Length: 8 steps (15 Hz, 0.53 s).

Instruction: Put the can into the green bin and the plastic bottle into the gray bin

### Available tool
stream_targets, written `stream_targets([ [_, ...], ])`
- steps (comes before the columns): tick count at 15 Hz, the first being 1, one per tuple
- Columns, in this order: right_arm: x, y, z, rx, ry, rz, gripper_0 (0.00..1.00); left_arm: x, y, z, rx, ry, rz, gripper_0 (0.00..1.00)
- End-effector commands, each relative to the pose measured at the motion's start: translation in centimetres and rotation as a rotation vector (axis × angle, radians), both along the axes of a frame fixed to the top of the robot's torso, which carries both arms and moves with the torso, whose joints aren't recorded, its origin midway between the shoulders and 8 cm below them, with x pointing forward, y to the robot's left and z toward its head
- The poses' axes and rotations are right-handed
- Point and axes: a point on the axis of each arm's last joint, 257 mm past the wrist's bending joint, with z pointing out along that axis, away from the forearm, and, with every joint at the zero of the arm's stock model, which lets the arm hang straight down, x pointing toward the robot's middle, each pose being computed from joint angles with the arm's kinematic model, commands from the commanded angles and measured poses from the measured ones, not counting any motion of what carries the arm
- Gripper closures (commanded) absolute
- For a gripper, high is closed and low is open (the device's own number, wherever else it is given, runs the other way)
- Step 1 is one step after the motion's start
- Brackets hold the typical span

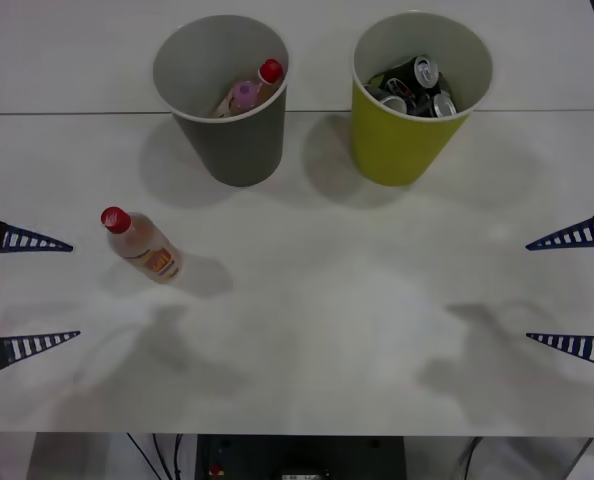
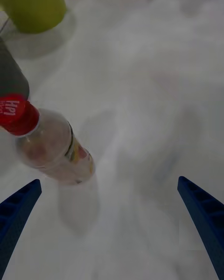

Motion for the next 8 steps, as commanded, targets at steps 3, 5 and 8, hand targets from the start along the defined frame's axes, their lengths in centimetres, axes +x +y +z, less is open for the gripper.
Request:
stream_targets([
  [3, 0.0, 0.0, 0.0, 0.0, 0.0, 0.0, 0.0, 1.2, 0.8, -0.5, -0.163, 0.042, 0.053, 0.0],
  [5, 0.0, 0.0, 0.0, 0.0, 0.0, 0.0, 0.0, 1.8, 1.2, -1.1, -0.197, 0.025, 0.066, 0.0],
  [8, 0.0, 0.0, 0.0, 0.0, 0.0, 0.0, 0.0, 2.8, 1.7, -2.3, -0.22, -0.014, 0.085, 0.0],
])
